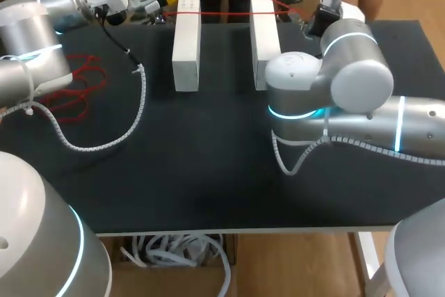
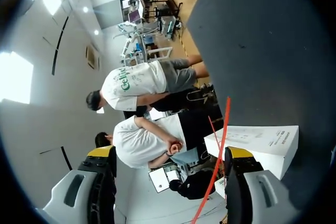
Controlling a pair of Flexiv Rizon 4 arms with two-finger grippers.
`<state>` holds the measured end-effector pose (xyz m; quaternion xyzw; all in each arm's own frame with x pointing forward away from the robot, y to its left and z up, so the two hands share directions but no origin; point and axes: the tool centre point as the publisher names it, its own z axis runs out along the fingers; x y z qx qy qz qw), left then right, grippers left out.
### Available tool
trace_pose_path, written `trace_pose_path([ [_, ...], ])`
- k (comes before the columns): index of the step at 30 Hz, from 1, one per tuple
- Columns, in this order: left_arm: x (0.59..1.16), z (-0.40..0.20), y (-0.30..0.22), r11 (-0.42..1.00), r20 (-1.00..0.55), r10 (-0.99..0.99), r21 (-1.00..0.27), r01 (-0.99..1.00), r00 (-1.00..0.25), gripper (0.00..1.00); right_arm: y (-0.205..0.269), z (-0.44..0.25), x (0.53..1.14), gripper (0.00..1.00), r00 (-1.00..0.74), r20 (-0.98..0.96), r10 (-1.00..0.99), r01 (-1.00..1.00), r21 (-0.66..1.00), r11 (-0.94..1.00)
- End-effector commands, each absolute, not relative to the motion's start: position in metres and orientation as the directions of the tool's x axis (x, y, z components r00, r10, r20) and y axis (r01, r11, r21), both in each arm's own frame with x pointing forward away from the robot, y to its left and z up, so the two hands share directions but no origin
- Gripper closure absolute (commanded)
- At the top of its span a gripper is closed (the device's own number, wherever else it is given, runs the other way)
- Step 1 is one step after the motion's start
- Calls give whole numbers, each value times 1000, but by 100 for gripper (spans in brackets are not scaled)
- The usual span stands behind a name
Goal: Grab the tape and strap the tape.
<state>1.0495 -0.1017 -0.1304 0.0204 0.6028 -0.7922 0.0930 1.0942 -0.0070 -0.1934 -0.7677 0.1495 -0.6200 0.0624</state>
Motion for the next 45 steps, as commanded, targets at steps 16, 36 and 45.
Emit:
trace_pose_path([
  [16, 1048, -130, -102, -256, -145, -126, -951, 174, -981, 100, -9, -177, 1081, 26, 200, 932, -303, -93, -290, -953],
  [36, 1048, -130, -102, -256, -145, -126, -951, 174, -981, 100, -7, -173, 1085, 51, 179, 937, -300, -91, -288, -953],
  [45, 1048, -130, -102, -256, -145, -126, -951, 174, -981, 100, -8, -176, 1074, 53, 195, 942, -274, -65, -267, -962],
])
